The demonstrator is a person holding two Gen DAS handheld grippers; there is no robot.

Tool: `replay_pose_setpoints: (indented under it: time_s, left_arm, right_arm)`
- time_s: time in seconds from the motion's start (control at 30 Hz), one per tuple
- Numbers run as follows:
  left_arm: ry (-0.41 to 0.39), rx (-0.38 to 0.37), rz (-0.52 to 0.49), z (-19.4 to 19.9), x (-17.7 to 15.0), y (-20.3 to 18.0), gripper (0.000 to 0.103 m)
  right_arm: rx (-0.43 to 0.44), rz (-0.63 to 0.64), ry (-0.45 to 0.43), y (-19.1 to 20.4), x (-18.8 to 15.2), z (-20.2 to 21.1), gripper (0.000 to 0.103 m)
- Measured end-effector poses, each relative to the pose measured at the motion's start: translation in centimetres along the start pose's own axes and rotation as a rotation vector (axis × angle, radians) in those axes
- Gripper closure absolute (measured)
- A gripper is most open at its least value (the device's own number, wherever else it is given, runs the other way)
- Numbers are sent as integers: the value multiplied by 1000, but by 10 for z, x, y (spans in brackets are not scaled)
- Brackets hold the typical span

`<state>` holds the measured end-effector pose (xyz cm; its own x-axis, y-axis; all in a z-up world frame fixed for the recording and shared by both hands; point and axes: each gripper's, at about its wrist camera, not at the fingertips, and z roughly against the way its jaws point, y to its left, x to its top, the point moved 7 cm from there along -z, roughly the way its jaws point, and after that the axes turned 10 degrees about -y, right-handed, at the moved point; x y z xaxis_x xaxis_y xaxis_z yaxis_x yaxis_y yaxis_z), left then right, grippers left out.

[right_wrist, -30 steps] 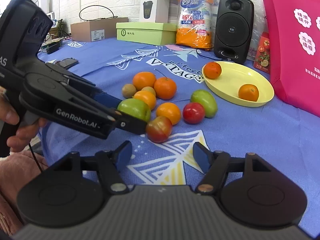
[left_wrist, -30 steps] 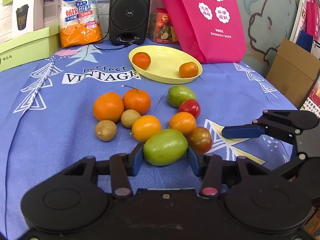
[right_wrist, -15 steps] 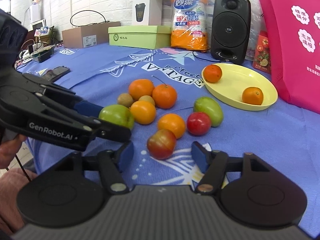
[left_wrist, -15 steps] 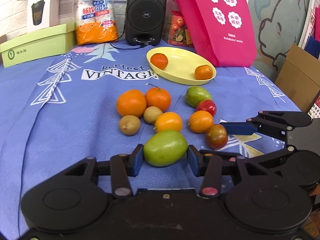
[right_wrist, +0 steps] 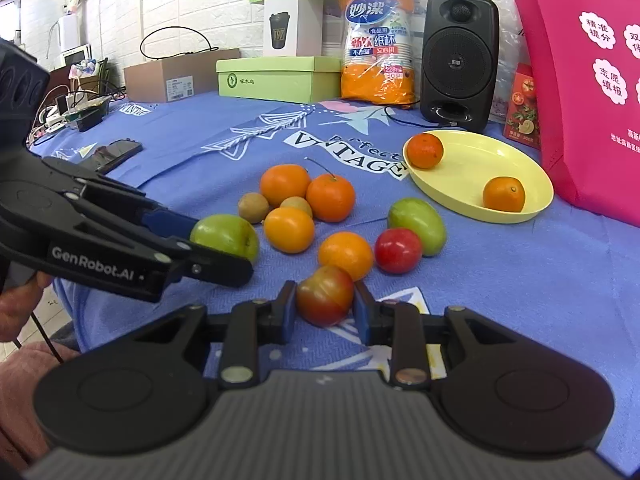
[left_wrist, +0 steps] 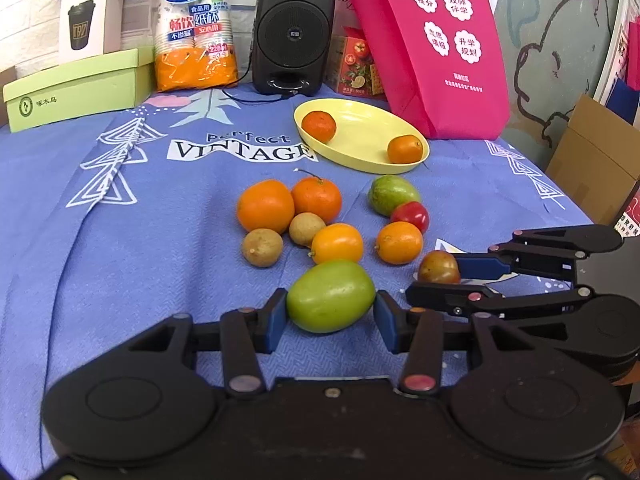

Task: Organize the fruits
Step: 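Carry the mango and dark tomato onto the yellow plate and release both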

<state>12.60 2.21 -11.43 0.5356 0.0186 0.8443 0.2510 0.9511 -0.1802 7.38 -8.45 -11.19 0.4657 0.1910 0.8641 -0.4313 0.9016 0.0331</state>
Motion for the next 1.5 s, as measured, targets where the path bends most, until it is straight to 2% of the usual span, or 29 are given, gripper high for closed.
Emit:
replay_pose_setpoints:
  time_s: [0.3,0.53,0.7,0.93,1.2,1.47,1.5]
  left_arm:
    - [-37,-26,-30,15,14,-11,57]
    - [-78,-63,-62,2,55,-19,57]
    - [-86,-83,-117,-30,90,-31,57]
    - [-35,-89,-142,-97,119,-37,57]
    - [40,-87,-165,-169,128,-38,57]
    - [83,-69,-170,-204,126,-33,56]
    - [85,-65,-168,-206,126,-32,53]
  right_arm:
    - [-15,16,-12,1,7,15,74]
    - [-67,29,-44,-19,27,21,74]
    - [-127,34,-73,-49,48,22,74]
    - [-190,40,-101,-105,81,0,74]
    - [-201,-53,-77,-163,92,-58,74]
    - [-212,-118,-22,-195,87,-106,74]
    - [-209,-121,-20,-196,86,-109,74]
